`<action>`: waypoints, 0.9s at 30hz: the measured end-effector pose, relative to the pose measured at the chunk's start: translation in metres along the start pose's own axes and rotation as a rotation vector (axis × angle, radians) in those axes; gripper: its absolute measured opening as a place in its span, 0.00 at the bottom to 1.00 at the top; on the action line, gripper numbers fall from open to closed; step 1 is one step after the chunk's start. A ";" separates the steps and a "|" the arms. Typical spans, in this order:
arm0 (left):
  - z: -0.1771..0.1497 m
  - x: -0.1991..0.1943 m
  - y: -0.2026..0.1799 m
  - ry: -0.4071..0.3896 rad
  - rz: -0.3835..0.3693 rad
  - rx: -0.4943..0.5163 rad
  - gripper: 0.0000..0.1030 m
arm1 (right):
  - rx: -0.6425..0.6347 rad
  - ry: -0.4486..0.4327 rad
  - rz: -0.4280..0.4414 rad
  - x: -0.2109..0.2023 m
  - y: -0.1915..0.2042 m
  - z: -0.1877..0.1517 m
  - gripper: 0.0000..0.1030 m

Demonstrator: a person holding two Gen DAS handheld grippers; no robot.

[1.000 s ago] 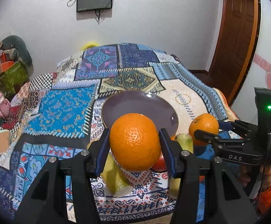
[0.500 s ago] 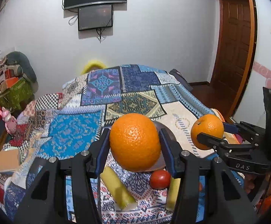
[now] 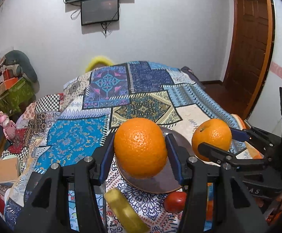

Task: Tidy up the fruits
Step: 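Lift both oranges and carry them over the dark plate, then lower both oranges onto the dark plate and open both tools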

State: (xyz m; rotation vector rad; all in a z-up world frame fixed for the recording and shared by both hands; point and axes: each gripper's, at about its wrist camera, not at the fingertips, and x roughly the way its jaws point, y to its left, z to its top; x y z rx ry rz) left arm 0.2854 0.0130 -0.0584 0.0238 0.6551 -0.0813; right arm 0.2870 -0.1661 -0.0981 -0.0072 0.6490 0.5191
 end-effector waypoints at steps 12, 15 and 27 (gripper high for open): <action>-0.011 0.068 0.006 0.118 -0.001 0.000 0.50 | -0.060 0.100 -0.014 0.049 -0.003 -0.007 0.63; -0.012 0.083 0.004 0.153 0.004 0.007 0.50 | -0.094 0.123 -0.031 0.057 -0.002 -0.011 0.63; -0.016 0.118 -0.004 0.195 -0.005 0.036 0.50 | -0.183 0.177 -0.020 0.083 0.003 -0.016 0.63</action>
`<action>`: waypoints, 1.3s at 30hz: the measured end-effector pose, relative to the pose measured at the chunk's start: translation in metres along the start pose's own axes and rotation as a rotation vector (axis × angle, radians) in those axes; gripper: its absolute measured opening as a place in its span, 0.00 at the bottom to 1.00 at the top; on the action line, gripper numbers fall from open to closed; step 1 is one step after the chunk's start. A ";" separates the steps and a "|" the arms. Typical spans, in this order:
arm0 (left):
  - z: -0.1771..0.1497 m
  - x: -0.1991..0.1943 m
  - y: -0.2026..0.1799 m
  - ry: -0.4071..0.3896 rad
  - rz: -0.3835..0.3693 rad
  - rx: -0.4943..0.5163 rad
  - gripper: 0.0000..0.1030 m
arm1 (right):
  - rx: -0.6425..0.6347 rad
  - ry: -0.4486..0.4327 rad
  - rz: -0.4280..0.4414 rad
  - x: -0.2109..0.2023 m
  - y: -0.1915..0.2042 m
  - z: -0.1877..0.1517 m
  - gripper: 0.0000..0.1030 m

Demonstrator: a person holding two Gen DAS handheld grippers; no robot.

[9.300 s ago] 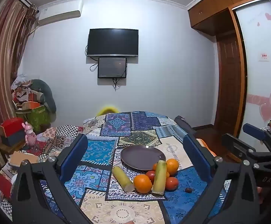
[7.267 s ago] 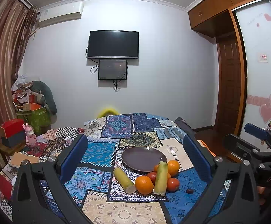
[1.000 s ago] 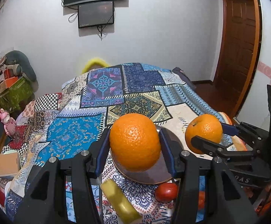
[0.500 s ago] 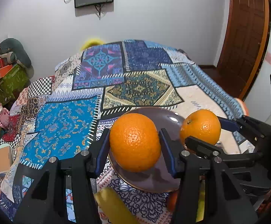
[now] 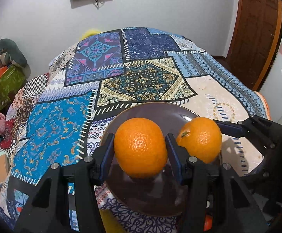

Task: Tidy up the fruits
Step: 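Lower both oranges onto the dark plate and open both tools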

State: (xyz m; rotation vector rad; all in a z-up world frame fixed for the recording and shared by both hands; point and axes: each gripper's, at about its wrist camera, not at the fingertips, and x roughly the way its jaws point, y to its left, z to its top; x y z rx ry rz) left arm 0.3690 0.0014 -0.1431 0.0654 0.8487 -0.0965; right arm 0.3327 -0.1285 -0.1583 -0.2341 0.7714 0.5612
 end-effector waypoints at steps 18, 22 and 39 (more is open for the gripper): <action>-0.001 0.009 -0.004 0.009 -0.016 -0.004 0.52 | -0.011 0.015 0.029 0.009 -0.001 0.005 0.64; 0.001 -0.005 -0.005 -0.013 -0.021 -0.005 0.54 | 0.010 0.030 0.034 0.008 -0.004 0.004 0.64; -0.020 -0.090 -0.005 -0.129 0.006 -0.004 0.62 | 0.040 -0.057 -0.002 -0.060 -0.006 -0.002 0.73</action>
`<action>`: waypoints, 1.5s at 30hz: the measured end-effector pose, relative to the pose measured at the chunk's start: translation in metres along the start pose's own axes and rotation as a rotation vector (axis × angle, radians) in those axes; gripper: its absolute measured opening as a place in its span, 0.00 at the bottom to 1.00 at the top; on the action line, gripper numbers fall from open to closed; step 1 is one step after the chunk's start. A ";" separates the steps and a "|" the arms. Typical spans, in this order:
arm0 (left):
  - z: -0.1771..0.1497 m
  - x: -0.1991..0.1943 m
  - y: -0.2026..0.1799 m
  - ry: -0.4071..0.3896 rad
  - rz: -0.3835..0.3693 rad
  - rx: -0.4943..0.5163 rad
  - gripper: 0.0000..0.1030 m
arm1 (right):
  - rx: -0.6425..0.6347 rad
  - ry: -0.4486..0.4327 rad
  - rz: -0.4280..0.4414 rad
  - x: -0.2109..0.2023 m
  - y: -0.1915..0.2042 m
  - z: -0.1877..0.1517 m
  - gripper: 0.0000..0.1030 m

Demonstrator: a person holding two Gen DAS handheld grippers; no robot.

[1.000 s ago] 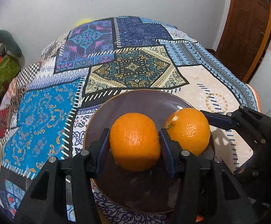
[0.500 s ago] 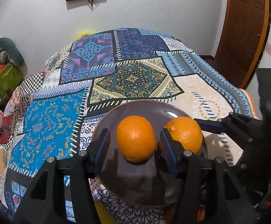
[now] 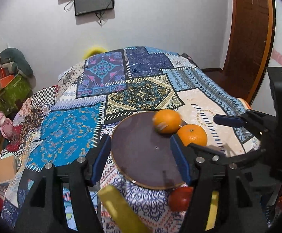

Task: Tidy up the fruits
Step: 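Lower both oranges onto the dark plate and open both tools, then move both tools back toward the red tomatoes beside the plate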

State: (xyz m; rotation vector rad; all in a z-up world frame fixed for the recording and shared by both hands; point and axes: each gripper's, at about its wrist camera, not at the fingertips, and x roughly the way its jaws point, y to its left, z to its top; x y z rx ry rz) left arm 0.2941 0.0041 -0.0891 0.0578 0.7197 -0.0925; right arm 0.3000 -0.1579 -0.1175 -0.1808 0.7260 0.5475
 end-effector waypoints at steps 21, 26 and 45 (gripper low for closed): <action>-0.074 -0.055 -0.014 0.053 -0.025 0.007 0.74 | 0.109 0.025 -0.055 -0.054 -0.007 -0.082 0.73; -0.096 -0.053 -0.014 0.087 -0.032 0.010 0.74 | 0.142 0.057 -0.001 -0.051 -0.002 -0.100 0.73; -0.097 -0.015 -0.021 0.158 -0.091 0.013 0.62 | 0.134 0.162 0.118 -0.022 0.019 -0.118 0.50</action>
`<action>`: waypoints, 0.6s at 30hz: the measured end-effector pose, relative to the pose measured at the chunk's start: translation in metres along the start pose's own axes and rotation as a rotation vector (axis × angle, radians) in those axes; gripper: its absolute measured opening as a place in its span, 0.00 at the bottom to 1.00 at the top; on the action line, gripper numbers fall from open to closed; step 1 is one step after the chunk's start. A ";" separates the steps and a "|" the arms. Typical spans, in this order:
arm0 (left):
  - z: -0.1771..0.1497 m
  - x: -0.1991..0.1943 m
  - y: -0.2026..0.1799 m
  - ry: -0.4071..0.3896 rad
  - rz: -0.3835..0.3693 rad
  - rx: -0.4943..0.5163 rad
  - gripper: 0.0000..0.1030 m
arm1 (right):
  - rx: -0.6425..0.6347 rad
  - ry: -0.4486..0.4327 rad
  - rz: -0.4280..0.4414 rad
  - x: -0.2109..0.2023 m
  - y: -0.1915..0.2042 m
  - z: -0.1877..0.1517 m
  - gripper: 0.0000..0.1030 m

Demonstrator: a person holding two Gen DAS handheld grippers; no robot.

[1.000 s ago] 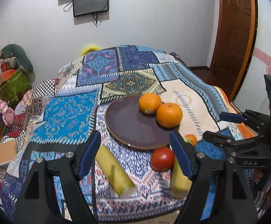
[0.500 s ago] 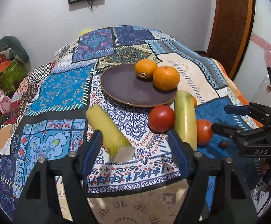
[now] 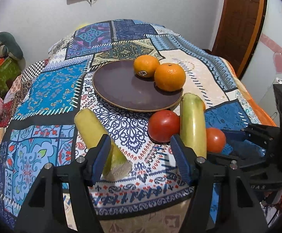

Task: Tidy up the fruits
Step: 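Move both tools back toward the red tomatoes beside the plate, then grasp a red tomato with the left tool while the right tool grasps another tomato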

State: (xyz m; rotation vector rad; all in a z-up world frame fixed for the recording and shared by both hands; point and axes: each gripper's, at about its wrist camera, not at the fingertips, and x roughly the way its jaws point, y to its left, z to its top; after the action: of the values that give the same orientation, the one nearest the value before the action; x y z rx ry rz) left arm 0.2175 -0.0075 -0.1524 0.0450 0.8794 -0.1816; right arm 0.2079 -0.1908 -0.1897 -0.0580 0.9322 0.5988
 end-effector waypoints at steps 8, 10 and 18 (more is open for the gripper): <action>0.007 0.022 -0.010 0.039 0.015 0.042 0.62 | 0.039 -0.021 0.014 -0.005 -0.009 0.000 0.45; 0.007 0.026 -0.012 0.052 0.013 0.047 0.62 | 0.059 -0.032 0.009 -0.009 -0.016 0.000 0.45; 0.015 0.037 -0.020 0.087 0.003 0.064 0.62 | 0.117 -0.068 0.029 -0.021 -0.034 -0.003 0.45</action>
State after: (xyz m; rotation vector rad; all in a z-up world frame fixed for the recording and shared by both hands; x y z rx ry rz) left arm 0.2483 -0.0338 -0.1710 0.1143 0.9604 -0.2059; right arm 0.2132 -0.2295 -0.1822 0.0800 0.9016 0.5692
